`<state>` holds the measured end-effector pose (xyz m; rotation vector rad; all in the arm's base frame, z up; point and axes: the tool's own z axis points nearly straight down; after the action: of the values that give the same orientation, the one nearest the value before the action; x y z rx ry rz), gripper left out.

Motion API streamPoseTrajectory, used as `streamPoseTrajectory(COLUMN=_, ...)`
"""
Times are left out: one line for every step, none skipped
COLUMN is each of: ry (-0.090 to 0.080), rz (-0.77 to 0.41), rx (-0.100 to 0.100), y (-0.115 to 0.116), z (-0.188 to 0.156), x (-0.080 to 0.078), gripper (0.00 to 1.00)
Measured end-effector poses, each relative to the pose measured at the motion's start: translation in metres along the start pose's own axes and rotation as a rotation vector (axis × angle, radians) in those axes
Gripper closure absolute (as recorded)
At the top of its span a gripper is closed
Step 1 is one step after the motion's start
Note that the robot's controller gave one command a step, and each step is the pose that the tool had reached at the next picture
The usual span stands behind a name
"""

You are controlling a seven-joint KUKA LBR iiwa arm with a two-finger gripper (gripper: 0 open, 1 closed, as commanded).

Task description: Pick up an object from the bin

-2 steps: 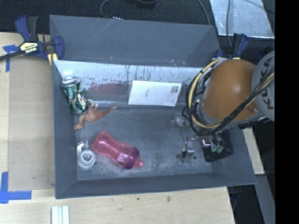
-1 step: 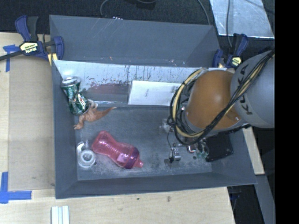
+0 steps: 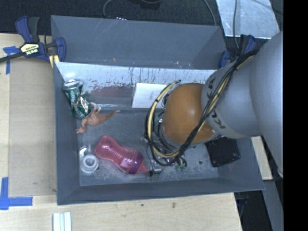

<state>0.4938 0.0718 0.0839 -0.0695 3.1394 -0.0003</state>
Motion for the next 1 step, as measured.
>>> streamPoseTrajectory(ry=-0.002, rz=-0.012, rx=-0.002, y=0.0413, z=0.0094, x=-0.0026, gripper=0.00)
